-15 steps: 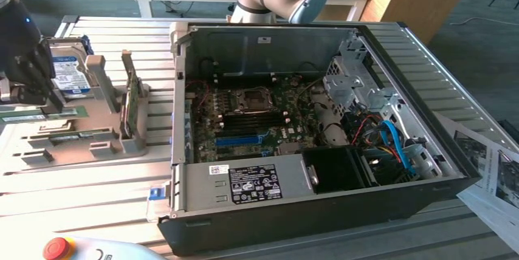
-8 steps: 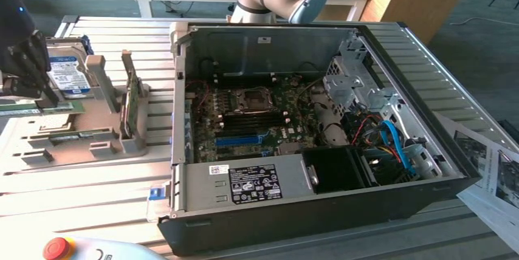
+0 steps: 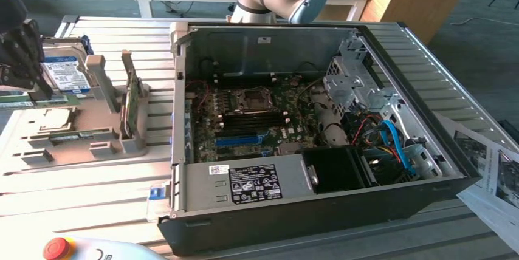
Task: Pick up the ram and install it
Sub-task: 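Pick up the ram and move it above insertion slot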
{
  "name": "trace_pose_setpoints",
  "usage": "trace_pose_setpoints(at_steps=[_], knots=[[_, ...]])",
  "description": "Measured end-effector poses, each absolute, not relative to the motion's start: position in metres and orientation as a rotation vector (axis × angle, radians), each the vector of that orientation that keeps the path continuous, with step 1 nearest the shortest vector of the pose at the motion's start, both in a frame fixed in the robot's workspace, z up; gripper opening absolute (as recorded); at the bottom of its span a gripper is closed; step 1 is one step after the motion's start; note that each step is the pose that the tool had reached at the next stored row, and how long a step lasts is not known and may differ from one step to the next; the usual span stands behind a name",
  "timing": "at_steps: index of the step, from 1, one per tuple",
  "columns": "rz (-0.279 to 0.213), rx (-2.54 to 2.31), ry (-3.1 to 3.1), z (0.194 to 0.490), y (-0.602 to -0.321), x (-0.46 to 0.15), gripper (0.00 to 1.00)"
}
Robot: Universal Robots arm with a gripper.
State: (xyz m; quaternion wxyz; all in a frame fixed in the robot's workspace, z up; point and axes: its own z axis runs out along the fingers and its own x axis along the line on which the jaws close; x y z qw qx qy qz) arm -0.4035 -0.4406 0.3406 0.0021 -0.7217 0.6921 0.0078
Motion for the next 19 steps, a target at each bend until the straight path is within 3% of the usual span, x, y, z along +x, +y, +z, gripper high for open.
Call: trace_pose_setpoints(at_steps=[19], knots=[[0.04, -2.272, 2.181, 0.382, -0.441, -0.404, 0.12]])
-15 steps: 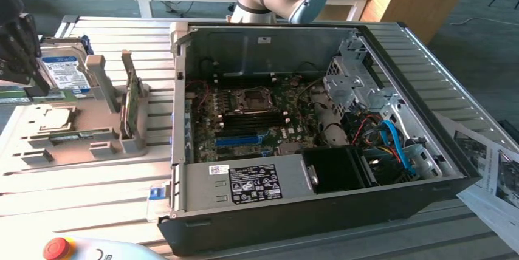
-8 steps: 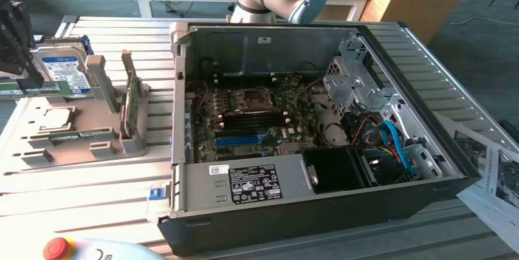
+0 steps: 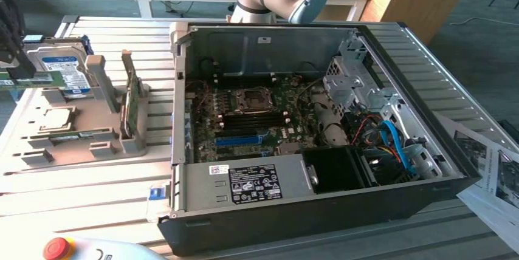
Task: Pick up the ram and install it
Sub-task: 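Pick up the ram and move it above insertion slot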
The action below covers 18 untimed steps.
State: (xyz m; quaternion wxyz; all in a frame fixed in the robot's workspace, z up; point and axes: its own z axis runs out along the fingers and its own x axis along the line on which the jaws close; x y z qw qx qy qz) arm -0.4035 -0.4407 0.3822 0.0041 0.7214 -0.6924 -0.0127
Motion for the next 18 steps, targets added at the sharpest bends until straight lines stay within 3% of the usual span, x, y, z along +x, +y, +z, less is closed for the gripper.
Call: trace_pose_setpoints(at_steps=[18], knots=[[-0.049, 2.251, -2.161, 0.415, -0.441, -0.404, 0.12]])
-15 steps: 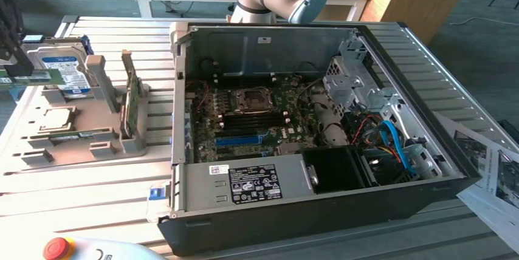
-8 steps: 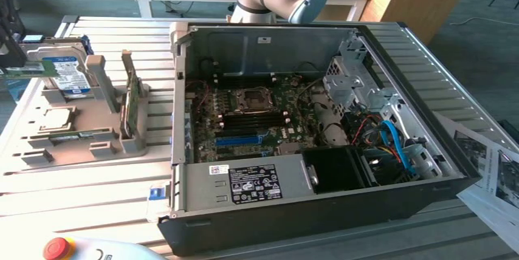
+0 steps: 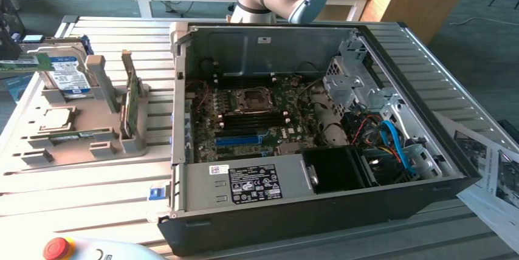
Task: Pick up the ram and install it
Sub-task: 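Pick up the ram and move it above insertion slot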
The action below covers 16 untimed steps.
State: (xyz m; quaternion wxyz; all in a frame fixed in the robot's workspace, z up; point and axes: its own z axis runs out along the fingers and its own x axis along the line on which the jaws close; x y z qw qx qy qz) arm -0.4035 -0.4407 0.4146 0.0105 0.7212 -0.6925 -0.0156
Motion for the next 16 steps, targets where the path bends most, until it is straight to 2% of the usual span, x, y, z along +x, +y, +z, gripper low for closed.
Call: trace_pose_setpoints(at_steps=[16], knots=[[-0.048, 2.25, -2.161, 0.4151, -0.4409, -0.3992, 0.12]])
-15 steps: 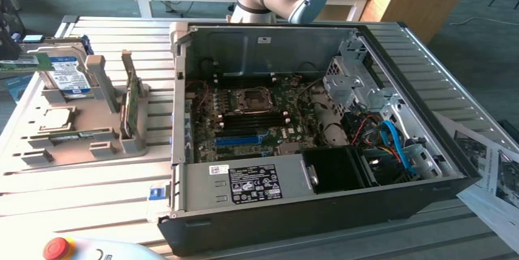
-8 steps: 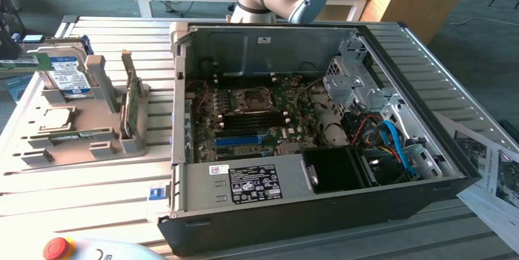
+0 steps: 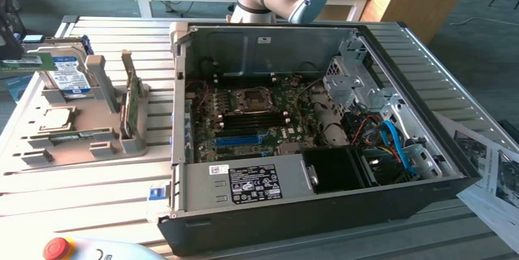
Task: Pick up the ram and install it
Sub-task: 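Pick up the ram and move it above insertion slot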
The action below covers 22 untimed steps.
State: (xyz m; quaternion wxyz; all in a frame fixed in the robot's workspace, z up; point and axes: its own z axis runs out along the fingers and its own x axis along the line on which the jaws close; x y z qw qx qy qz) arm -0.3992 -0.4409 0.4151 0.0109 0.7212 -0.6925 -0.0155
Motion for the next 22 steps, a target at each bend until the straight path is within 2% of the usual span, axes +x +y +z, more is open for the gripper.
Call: trace_pose_setpoints(at_steps=[22], knots=[[-0.049, 2.25, -2.16, 0.415, -0.442, -0.363, 0.12]])
